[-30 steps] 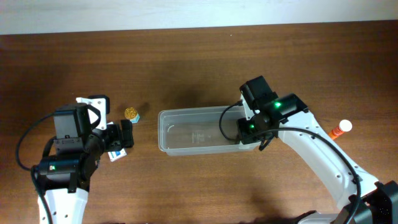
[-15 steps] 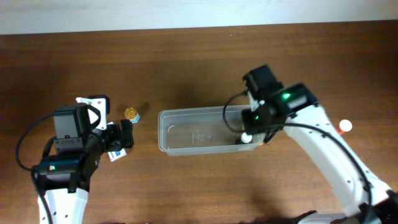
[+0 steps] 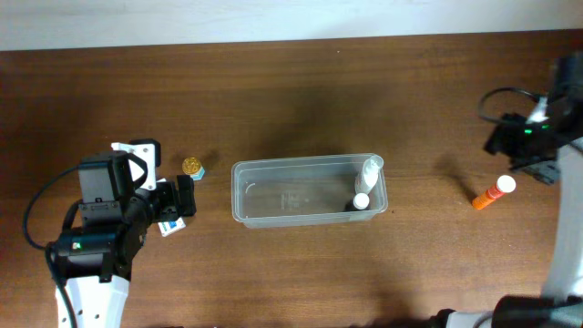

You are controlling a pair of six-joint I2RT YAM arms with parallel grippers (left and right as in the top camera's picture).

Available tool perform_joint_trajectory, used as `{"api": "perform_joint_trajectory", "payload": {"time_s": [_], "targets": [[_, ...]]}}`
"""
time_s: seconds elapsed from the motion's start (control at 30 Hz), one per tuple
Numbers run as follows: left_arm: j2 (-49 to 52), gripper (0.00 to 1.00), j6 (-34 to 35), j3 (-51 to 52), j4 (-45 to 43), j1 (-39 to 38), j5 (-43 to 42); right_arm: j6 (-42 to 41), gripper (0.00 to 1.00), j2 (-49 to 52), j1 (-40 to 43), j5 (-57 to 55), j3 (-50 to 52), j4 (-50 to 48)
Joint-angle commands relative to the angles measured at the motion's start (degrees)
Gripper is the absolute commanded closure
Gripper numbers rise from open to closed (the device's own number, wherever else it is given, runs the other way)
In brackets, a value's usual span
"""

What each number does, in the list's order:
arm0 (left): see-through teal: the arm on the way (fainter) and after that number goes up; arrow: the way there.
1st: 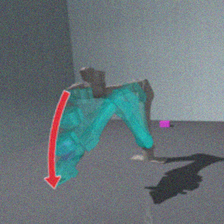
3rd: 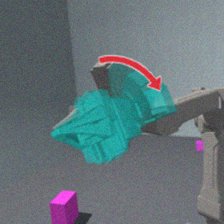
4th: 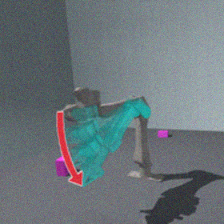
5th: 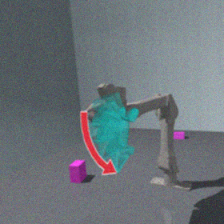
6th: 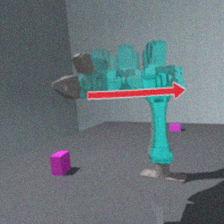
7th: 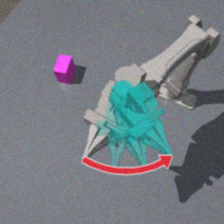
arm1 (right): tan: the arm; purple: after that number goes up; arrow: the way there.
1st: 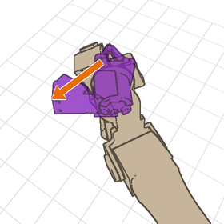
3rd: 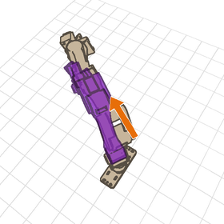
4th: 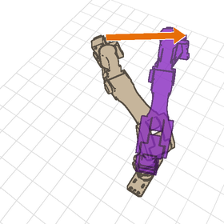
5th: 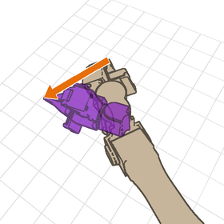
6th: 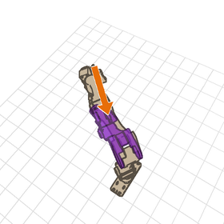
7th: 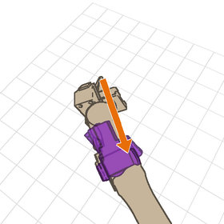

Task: Pack container
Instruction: 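Move the right gripper to the orange Redoxon tube and grasp it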

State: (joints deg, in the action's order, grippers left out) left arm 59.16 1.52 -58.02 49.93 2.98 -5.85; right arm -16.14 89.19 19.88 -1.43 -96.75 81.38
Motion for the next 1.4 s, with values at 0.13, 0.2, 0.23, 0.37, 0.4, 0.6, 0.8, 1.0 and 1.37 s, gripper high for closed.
{"api": "perform_joint_trajectory", "payload": {"time_s": [0.13,0.2,0.23,0.37,0.4,0.6,0.8,1.0,1.37], "targets": [[0.0,0.0,0.4,-1.2,-0.1,0.2,-0.8,5.1,0.29,11.2,8.9,4.2,4.7,-0.4],[0.0,0.01,0.4,-1.2,-0.1,0.2,-0.8,5.4,0.29,13.8,9.4,4.3,6.0,-1.1],[0.0,0.01,0.4,-1.2,-0.1,0.2,-0.8,5.4,0.29,14.9,9.4,4.3,6.6,-1.4],[0.0,0.01,0.4,-1.2,-0.1,0.2,-0.9,5.4,0.31,18.6,9.4,4.5,9.2,-3.1],[0.0,0.0,0.4,-1.2,-0.1,0.2,-0.9,5.4,0.32,19.3,9.4,4.5,9.6,-3.5],[0.0,0.01,0.4,-1.2,0.1,0.2,-0.9,5.4,0.47,19.9,9.4,4.5,9.6,-5.1],[0.0,0.01,0.4,-1.2,0.1,0.2,-0.9,5.4,0.62,19.9,9.4,4.5,9.6,-5.8],[0.0,0.01,0.4,-1.2,0.1,0.2,-0.8,5.4,0.71,19.2,9.4,4.5,9.4,-5.8],[0.0,0.01,0.4,-1.2,0.1,0.2,-0.8,7.0,0.88,10.7,6.7,5.7,9.3,-4.5]]}}
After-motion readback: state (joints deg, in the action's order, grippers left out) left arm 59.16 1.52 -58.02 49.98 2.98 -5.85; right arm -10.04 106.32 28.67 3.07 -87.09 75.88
